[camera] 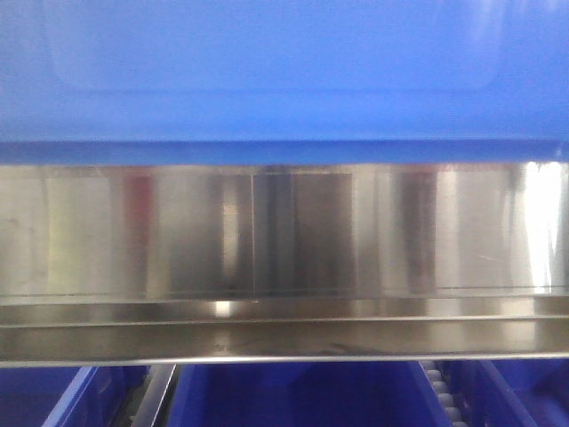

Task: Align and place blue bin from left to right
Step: 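Lift the blue bin with both grippers and pull it off the shelf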

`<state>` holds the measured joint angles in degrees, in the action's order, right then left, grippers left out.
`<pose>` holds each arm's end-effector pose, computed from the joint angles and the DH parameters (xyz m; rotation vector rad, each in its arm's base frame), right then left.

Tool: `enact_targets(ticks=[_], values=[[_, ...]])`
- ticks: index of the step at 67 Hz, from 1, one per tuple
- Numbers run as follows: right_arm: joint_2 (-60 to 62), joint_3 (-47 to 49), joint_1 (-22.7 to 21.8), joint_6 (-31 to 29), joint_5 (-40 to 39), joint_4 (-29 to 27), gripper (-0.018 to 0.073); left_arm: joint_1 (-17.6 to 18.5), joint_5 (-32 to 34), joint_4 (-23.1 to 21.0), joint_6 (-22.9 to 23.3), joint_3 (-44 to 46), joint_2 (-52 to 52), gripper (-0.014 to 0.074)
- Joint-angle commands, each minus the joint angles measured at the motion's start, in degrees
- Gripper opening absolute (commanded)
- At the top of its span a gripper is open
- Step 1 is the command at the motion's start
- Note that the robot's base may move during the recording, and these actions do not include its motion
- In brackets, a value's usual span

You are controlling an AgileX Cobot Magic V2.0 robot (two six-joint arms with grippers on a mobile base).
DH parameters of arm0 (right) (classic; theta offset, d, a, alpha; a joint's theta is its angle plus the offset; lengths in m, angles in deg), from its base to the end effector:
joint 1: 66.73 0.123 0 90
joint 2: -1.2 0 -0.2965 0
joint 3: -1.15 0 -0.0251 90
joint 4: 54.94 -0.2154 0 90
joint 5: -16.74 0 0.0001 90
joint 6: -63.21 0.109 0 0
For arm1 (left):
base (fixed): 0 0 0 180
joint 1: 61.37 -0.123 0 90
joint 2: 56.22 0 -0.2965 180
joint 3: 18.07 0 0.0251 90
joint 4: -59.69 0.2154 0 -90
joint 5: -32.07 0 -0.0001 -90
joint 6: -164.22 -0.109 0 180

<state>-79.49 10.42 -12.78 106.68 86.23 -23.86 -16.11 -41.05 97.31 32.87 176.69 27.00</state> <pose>0.1675 0.1405 0.4373 -0.2197 2.2715 0.1644 0.1972 -0.1085 0.4546 -0.0979 2.2102 -0.0191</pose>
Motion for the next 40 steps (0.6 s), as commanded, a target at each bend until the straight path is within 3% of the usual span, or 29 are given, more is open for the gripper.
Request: enact_targets(ticks=[1, 40], values=[[0.8, 1.1, 0.4, -0.5, -7.1, 1.3, -0.0081, 1.1, 5.2, 0.0, 0.0, 1.2, -0.7, -0.0111], [0.8, 1.1, 0.4, -0.5, -8.7, 1.3, -0.0081, 1.1, 5.2, 0.2, 0.0, 1.2, -0.7, -0.0111]])
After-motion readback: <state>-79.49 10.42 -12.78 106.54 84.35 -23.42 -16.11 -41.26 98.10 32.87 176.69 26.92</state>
